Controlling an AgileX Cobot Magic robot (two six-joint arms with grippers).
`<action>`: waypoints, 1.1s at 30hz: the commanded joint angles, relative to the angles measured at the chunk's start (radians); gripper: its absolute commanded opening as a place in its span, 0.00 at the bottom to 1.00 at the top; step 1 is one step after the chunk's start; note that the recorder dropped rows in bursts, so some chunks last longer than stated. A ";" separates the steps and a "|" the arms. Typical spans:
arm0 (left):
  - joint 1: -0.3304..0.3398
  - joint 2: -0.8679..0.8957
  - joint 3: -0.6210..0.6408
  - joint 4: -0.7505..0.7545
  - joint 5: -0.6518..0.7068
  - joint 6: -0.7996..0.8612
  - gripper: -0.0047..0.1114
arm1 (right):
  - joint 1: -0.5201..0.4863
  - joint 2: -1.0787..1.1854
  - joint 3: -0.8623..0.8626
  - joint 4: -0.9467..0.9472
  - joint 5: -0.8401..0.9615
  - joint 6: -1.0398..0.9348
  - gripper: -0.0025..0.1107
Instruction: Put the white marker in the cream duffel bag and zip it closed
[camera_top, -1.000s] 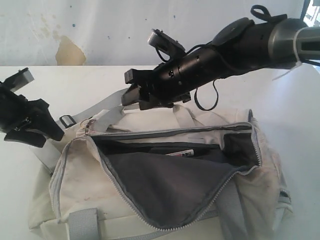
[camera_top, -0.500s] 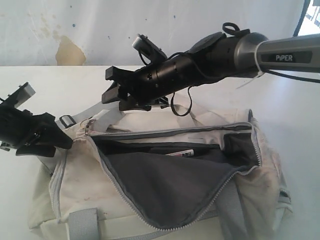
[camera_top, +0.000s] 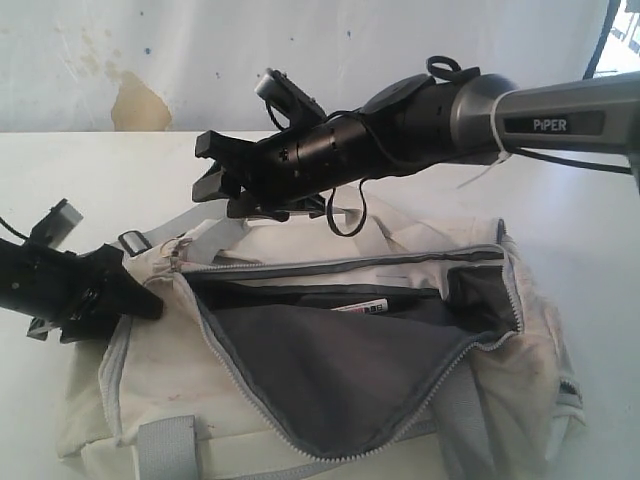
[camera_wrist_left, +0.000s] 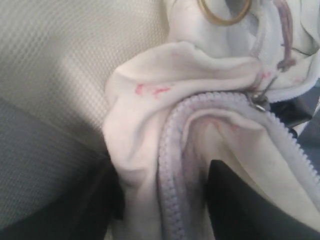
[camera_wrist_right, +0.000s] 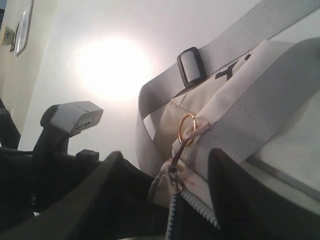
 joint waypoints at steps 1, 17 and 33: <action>-0.002 0.021 0.005 -0.040 0.030 0.040 0.28 | 0.012 0.000 -0.005 0.008 -0.018 -0.013 0.44; 0.000 0.022 -0.062 -0.075 0.195 0.108 0.04 | 0.080 0.036 -0.005 0.005 -0.069 -0.005 0.44; 0.000 0.022 -0.060 -0.072 0.206 0.134 0.04 | 0.110 0.108 -0.046 0.012 -0.174 -0.013 0.44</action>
